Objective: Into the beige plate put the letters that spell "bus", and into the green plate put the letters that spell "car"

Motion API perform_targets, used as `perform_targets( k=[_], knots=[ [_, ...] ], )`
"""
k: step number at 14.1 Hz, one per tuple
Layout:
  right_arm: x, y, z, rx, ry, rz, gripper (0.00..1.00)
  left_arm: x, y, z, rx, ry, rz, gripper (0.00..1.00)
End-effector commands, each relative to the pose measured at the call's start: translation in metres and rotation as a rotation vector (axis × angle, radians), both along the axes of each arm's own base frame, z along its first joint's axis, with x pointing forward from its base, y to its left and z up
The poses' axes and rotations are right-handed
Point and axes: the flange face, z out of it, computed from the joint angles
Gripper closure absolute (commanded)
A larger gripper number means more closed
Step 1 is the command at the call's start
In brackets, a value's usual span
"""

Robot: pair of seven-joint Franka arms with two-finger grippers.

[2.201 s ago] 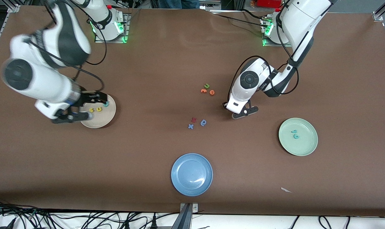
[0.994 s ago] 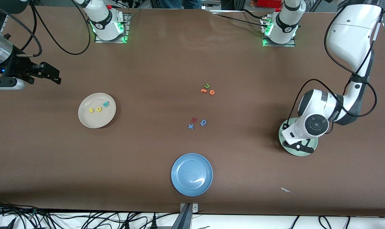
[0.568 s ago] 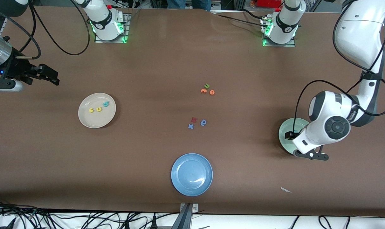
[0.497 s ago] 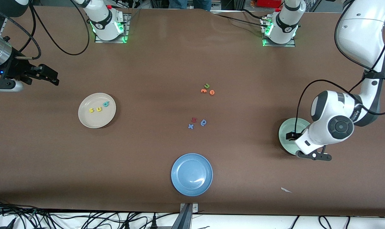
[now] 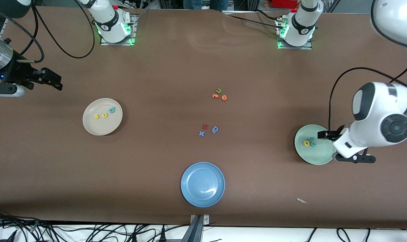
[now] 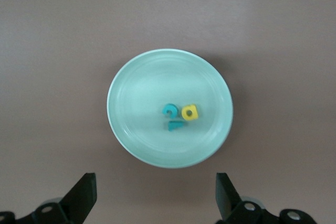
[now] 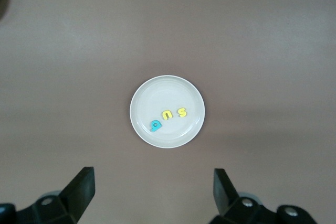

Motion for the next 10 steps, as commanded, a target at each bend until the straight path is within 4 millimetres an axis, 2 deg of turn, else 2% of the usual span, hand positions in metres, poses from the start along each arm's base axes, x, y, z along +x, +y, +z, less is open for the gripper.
perform_targets(
  k=[1,3,6,8,10],
  knots=[
    [-0.002,0.003,0.002,-0.018,-0.006,-0.001,0.0,-0.035,0.025,0.057,-0.065,-0.007,-0.013,0.0],
    [-0.001,0.003,0.001,-0.018,-0.006,-0.001,0.0,-0.051,0.033,0.098,-0.049,-0.037,0.0,0.0],
    [-0.001,0.003,0.001,-0.014,-0.004,-0.005,0.0,-0.075,0.023,0.146,-0.066,-0.055,-0.02,0.0],
    [-0.001,0.0,0.0,-0.014,-0.004,-0.009,0.0,-0.084,0.023,0.169,-0.08,-0.074,-0.025,0.0],
    [0.0,0.0,0.0,-0.015,-0.004,-0.009,0.0,-0.086,0.024,0.177,-0.079,-0.092,-0.031,0.0]
  ],
)
